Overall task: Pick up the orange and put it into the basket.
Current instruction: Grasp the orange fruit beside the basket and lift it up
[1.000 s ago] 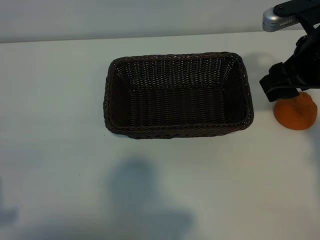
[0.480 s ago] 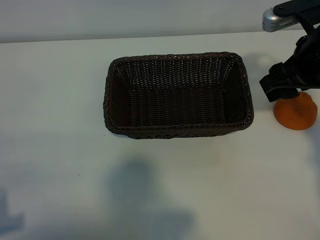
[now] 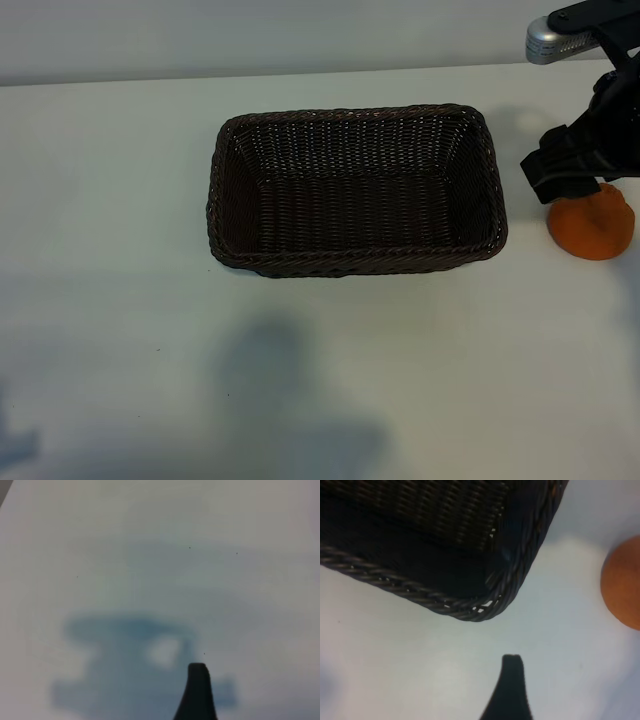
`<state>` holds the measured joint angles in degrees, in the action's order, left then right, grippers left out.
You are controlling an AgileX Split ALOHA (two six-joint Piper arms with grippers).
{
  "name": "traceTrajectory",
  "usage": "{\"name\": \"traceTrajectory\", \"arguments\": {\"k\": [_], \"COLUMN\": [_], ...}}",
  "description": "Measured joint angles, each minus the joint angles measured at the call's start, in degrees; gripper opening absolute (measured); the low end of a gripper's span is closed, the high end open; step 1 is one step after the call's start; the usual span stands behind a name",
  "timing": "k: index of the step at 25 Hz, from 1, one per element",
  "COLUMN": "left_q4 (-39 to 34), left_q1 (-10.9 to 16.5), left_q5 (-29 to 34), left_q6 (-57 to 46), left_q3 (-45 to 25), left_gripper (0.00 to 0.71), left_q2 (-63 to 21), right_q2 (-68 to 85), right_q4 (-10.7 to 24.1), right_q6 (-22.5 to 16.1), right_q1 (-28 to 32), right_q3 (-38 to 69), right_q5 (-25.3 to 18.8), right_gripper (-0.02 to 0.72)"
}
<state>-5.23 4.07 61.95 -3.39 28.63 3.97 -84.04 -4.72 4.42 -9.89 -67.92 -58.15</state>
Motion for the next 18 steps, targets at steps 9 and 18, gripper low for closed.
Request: {"name": "traceTrajectory", "arguments": {"k": [9,18], "left_q4": [-0.13,-0.13], "left_q1": [-0.32,-7.58], "left_q5": [0.31,0.37], "left_q6": [0.0,0.0], "left_q3": [-0.01,-0.01], "left_gripper": [0.594,0.594], "left_q2": [-4.27,-4.46], "right_q2": [-3.61,-14.59], "right_q4": [7.29,9.84], "right_q6": [-9.19,-15.88], "right_q1": [0.06,1.63], "right_q3": [0.0,-0.11], "right_q5": [2.3,7.06], "right_gripper": [0.595,0.595]}}
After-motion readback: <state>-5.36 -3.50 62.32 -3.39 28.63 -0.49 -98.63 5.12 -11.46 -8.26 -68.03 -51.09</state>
